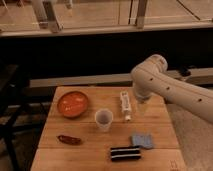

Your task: Pick up the ceramic bowl

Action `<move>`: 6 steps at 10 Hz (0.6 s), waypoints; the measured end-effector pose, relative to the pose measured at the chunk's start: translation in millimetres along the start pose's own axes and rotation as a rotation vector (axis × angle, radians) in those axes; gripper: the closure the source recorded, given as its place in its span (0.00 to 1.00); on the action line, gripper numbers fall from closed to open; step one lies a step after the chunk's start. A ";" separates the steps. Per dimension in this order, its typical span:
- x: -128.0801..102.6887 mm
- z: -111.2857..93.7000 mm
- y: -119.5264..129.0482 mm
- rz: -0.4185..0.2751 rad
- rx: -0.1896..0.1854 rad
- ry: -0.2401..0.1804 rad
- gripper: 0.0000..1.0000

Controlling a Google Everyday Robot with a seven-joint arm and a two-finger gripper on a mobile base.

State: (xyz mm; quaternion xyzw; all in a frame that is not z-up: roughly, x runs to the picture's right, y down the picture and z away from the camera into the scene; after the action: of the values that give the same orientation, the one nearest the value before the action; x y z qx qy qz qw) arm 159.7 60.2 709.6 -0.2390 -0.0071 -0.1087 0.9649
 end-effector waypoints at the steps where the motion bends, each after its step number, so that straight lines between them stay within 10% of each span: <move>1: -1.7 0.3 -3.7 -0.020 0.006 0.000 0.20; 6: -35.6 -2.5 -27.9 -0.127 0.035 -0.008 0.20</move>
State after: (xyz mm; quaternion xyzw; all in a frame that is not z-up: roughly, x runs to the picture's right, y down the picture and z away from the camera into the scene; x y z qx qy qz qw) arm 119.0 42.4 717.9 -0.2218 -0.0279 -0.1686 0.9600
